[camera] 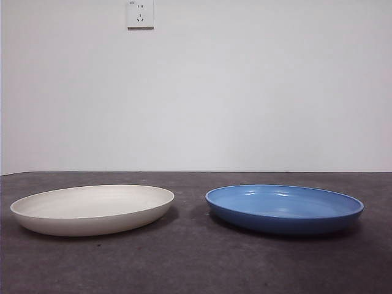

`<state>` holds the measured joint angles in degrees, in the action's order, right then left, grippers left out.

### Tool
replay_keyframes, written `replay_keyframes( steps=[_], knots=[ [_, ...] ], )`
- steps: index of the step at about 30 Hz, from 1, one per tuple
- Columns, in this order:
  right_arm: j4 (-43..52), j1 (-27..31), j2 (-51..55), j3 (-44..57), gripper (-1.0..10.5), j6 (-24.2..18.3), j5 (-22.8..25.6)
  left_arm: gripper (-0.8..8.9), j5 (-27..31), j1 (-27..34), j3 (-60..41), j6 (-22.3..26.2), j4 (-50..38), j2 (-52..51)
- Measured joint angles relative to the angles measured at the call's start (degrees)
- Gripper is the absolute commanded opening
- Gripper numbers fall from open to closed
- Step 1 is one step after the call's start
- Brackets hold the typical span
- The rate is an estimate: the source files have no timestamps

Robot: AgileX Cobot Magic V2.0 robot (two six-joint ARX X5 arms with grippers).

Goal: Pick up the white plate, put it on the blue plate, put it on desk

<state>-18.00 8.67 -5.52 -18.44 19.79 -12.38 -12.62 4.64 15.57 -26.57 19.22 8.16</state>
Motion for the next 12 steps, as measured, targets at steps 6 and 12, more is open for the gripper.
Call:
replay_keyframes(
  steps=[6, 12],
  knots=[
    [-6.84, 0.00, -9.07, -9.81, 0.1, -3.87, -4.68, 0.15, -5.95, 0.00, 8.22, 4.52, 3.61, 9.27],
    [-16.44, 0.00, -20.70, -20.24, 0.1, -9.66, -10.38, 0.15, -8.81, -0.33, 19.06, 12.72, 12.33, 20.22]
  ],
)
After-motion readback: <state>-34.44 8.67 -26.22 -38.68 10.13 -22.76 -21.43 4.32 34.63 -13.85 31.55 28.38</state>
